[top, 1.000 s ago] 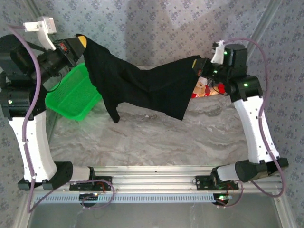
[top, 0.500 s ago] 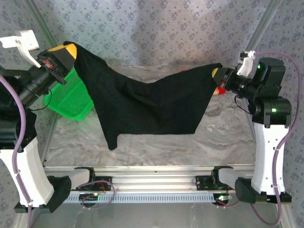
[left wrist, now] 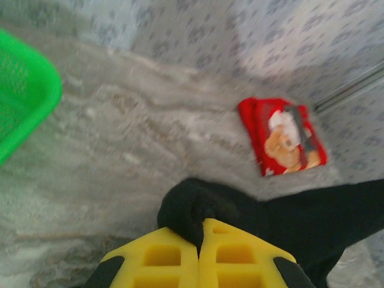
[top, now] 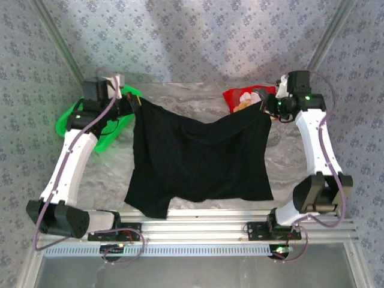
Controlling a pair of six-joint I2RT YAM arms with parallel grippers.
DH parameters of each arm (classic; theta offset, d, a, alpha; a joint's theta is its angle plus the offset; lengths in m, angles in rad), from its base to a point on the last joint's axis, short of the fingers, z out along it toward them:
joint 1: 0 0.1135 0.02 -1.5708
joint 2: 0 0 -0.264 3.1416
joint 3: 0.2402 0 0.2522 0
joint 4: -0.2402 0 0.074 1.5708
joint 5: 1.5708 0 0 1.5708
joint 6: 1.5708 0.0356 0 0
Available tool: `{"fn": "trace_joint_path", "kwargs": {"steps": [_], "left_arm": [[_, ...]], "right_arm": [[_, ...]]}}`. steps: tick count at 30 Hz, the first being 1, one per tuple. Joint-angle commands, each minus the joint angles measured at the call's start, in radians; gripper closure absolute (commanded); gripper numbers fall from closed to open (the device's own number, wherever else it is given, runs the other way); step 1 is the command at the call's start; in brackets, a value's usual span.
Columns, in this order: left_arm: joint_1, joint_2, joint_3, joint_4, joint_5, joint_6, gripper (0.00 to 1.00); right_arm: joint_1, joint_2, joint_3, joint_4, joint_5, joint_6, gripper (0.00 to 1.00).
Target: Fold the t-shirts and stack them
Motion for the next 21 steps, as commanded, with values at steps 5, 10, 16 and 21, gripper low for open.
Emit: {"fn": "trace_joint_path", "kwargs": {"steps": [5,10,16,21], "left_arm": [[-0.004,0.116,0.024,0.164,-0.101,0.066,1.00],[-0.003,0.231,0.068,0.162,-0.103,0.093,1.00],[0.025,0.314,0.068,0.241,-0.039,0.018,0.84],[0.049,0.443,0.265,0.169,0.025,-0.030,0.71]], "right_arm": [[0.020,0.191,0.103,0.098,0.154,-0.085,1.00],[0.045,0.350,0.226,0.066,0.182,-0.120,1.00],[0.048,0.469,0.292,0.125,0.142,-0.094,1.00],[0.021,0.550,0.450,0.146,0.116,-0.037,0.90]]}}
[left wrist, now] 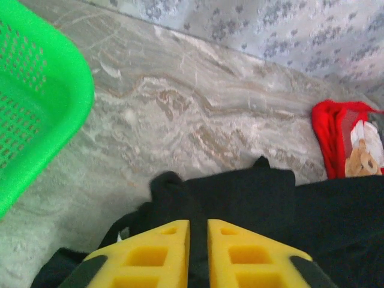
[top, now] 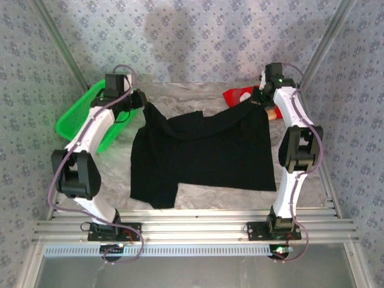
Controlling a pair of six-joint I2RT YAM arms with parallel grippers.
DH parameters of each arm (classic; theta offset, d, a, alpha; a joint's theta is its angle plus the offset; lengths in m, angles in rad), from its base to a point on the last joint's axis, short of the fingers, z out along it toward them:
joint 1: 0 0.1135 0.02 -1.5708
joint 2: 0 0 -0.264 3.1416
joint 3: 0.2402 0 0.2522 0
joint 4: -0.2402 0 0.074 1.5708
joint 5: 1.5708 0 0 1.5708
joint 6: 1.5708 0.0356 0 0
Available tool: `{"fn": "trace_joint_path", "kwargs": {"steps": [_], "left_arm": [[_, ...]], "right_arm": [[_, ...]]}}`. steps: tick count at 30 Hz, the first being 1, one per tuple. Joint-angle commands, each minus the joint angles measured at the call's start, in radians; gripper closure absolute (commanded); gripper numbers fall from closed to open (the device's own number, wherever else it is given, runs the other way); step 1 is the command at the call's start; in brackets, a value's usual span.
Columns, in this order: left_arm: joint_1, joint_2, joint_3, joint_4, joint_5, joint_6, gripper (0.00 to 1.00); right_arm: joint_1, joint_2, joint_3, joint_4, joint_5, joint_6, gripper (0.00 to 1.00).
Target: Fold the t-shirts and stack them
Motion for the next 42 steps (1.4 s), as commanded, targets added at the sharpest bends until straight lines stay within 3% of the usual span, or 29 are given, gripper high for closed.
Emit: {"fn": "trace_joint_path", "kwargs": {"steps": [1,3,6,7,8,9,14,18,21,26,32,36,42], "left_arm": [[0.011,0.074,0.192,-0.043,0.081,-0.034,0.55],[0.001,0.078,0.248,-0.113,0.078,-0.030,0.35],[0.002,-0.065,0.160,-0.126,0.056,-0.072,0.20],[0.003,-0.127,0.127,-0.151,0.053,-0.089,0.15],[0.005,-0.197,0.086,-0.185,0.062,-0.115,0.03],[0.002,-0.263,0.045,-0.234,0.087,-0.142,0.00],[-0.042,-0.581,-0.247,-0.479,0.094,-0.260,0.01],[-0.047,-0.798,-0.532,-0.579,0.107,-0.367,0.07],[-0.071,-0.881,-0.696,-0.613,0.121,-0.423,0.12],[-0.101,-0.916,-0.865,-0.616,0.084,-0.466,0.20],[-0.117,-0.863,-1.037,-0.450,0.124,-0.502,0.34],[-0.127,-0.805,-1.060,-0.399,0.114,-0.491,0.45],[-0.187,-0.755,-1.043,-0.399,0.019,-0.499,0.47]], "right_arm": [[-0.024,0.032,0.125,0.034,-0.038,0.049,0.78],[-0.026,0.028,0.149,0.017,-0.087,0.064,0.50],[-0.025,-0.063,0.095,-0.009,-0.135,0.033,0.38],[-0.025,-0.111,0.049,-0.015,-0.136,0.016,0.33],[-0.028,-0.179,-0.015,-0.011,-0.128,0.017,0.27],[-0.037,-0.250,-0.092,-0.015,-0.132,0.022,0.22],[-0.024,-0.575,-0.450,-0.045,-0.269,0.075,0.18],[0.033,-0.788,-0.728,-0.080,-0.361,0.125,0.18],[0.073,-0.893,-0.912,-0.086,-0.398,0.154,0.17],[0.122,-0.965,-1.069,-0.141,-0.371,0.160,0.16],[0.237,-0.981,-1.141,-0.060,-0.343,0.247,0.15],[0.295,-0.960,-1.145,-0.024,-0.322,0.264,0.15],[0.429,-0.869,-1.114,0.061,-0.326,0.297,0.15]]}}
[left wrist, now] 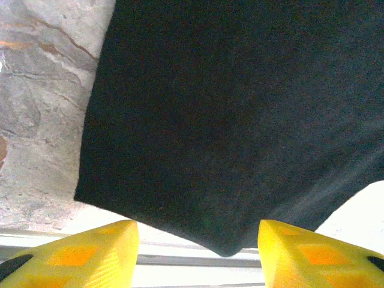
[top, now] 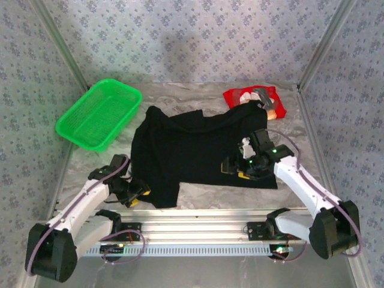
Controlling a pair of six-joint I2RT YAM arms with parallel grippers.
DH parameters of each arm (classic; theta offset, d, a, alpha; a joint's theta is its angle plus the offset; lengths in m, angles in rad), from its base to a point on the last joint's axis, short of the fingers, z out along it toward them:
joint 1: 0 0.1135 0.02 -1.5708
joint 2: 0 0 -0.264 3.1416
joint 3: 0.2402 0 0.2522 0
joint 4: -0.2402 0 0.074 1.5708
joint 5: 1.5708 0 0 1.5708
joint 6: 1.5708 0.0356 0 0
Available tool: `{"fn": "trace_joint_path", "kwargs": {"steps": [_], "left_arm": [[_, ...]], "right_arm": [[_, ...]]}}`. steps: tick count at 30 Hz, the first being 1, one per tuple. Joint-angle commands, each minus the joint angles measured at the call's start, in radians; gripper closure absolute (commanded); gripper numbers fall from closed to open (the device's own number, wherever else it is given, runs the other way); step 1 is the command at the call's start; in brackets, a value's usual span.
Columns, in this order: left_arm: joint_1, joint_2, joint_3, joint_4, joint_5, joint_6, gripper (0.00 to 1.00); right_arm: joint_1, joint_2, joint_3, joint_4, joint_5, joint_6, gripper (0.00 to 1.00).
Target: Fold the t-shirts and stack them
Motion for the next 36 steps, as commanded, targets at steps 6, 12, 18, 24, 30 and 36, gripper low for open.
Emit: {"fn": "trace_joint_path", "kwargs": {"steps": [6,12,18,24,30,36], "left_arm": [[-0.045,0.076,0.013,0.130,-0.083,-0.048,0.72],[-0.063,0.199,0.136,0.186,-0.075,-0.010,0.83],[-0.068,0.338,0.263,0.203,-0.063,0.045,0.83],[-0.074,0.347,0.339,0.116,-0.073,0.057,0.80],[-0.007,0.044,0.142,0.065,-0.108,-0.078,0.45],[-0.002,-0.044,0.029,0.050,-0.115,-0.132,0.46]], "right_arm": [[0.173,0.181,0.072,0.125,-0.006,0.034,0.16],[0.225,0.332,0.157,0.186,-0.016,0.030,0.16],[0.225,0.465,0.249,0.184,-0.021,0.010,0.17],[0.236,0.502,0.298,0.169,-0.071,-0.010,0.18],[0.327,0.551,0.325,0.191,-0.078,-0.048,0.18],[0.365,0.667,0.416,0.219,-0.076,-0.015,0.20]]}}
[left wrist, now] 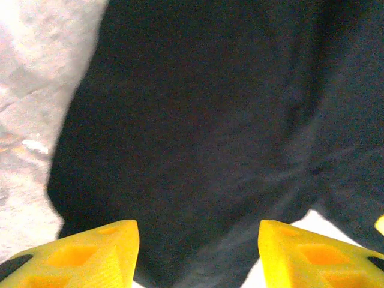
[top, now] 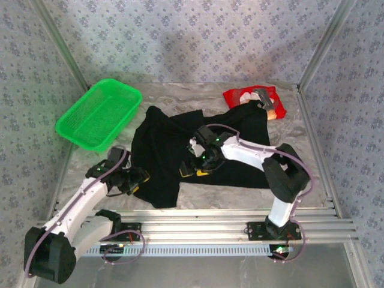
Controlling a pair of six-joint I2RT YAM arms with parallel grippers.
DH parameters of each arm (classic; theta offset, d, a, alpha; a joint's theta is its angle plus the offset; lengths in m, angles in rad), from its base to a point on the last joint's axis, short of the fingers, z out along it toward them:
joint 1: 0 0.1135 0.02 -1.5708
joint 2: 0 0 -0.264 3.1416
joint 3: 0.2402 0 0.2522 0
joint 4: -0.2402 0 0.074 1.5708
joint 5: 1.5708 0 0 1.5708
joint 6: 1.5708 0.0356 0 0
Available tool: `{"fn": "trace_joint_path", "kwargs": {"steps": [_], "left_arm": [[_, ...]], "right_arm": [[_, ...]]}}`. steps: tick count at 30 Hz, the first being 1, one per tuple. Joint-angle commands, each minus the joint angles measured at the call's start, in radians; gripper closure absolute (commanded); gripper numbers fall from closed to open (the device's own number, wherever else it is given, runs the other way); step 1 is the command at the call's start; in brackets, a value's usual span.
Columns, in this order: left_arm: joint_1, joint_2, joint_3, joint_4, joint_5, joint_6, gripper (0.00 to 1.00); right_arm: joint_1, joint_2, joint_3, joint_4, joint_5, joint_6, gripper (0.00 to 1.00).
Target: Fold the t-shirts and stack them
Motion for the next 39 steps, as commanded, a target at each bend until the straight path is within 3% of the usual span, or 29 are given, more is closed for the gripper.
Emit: {"fn": "trace_joint_path", "kwargs": {"steps": [1,11,15,18,28,30,33,35,39], "left_arm": [[0.005,-0.021,-0.048,-0.037,-0.012,-0.055,0.47],[-0.011,0.035,-0.137,0.111,0.043,-0.100,0.57],[-0.020,0.080,-0.126,0.157,0.046,-0.096,0.80],[-0.024,0.086,-0.076,0.147,0.035,-0.082,0.88],[-0.028,0.187,0.093,0.083,0.043,-0.006,0.96],[-0.036,0.134,0.102,-0.014,0.011,0.001,0.88],[-0.024,-0.017,0.037,-0.097,-0.006,-0.037,0.52],[-0.024,-0.095,-0.010,-0.128,-0.003,-0.075,0.45],[-0.033,-0.158,-0.073,-0.162,-0.018,-0.114,0.43]], "right_arm": [[0.003,0.059,0.075,0.000,-0.011,0.002,0.20],[-0.020,0.082,0.094,0.010,0.004,0.000,0.20],[-0.039,0.074,0.088,0.005,-0.001,-0.007,0.19],[-0.050,0.065,0.082,-0.001,0.002,-0.013,0.19],[-0.088,0.037,0.053,-0.010,0.004,-0.024,0.20],[-0.092,0.025,0.054,-0.029,0.009,-0.041,0.20],[-0.096,-0.004,0.033,-0.022,0.006,-0.057,0.18],[-0.103,-0.018,-0.003,-0.008,-0.007,-0.059,0.17],[-0.107,-0.050,-0.020,0.006,-0.024,-0.075,0.16]]}}
